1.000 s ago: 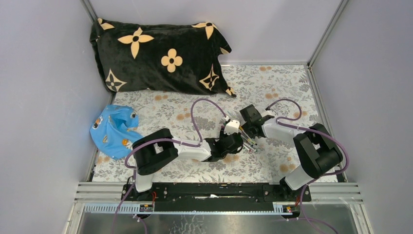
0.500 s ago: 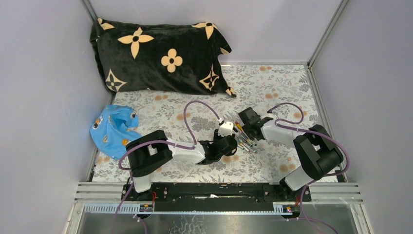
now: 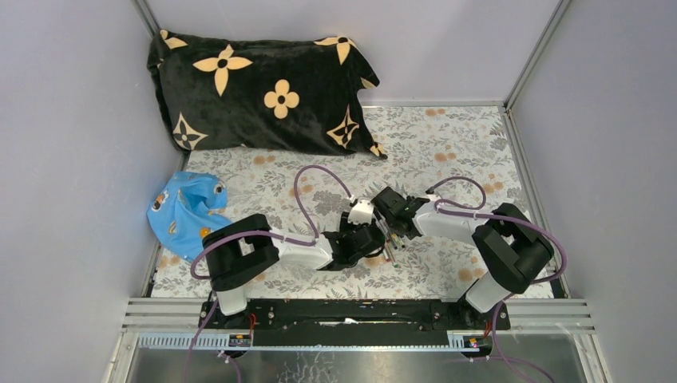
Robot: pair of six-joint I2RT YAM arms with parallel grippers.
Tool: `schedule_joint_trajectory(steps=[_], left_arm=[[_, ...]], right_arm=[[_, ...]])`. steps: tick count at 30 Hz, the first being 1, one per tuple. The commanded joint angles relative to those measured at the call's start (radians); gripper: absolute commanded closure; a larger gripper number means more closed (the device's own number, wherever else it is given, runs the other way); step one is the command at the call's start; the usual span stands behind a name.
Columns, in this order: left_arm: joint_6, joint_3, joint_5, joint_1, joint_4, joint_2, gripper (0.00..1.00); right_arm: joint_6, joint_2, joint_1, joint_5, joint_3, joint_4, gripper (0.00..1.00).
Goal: Open the pen caps
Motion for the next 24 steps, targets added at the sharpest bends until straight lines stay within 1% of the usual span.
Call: schedule_joint_trajectory(steps=[1, 6, 13, 19, 24], left_arm=[[-0.037, -0.065, -0.009, -0.001, -0.142, 0.01, 0.46], [-0.056, -0.081, -0.023, -0.001, -0.166, -0.006, 0.45], [-0.119, -0.132, -0.06, -0.001, -0.194, -0.063, 0.43], [-0.152, -0.17, -0.075, -0.001, -0.221, -0.144, 0.42], [-0.166, -0.179, -0.078, 0.0, -0.249, -0.202, 0.37]], right_arm=[[0.077, 0.132, 0.081, -0.155, -0.077, -0.268, 0.66], [0.089, 0.147, 0.096, -0.16, -0.082, -0.256, 0.66], [0.116, 0.147, 0.114, -0.151, -0.077, -0.285, 0.66], [0.122, 0.101, 0.113, -0.073, -0.061, -0.353, 0.64], [0.087, 0.1, 0.114, 0.021, -0.007, -0.414, 0.59]])
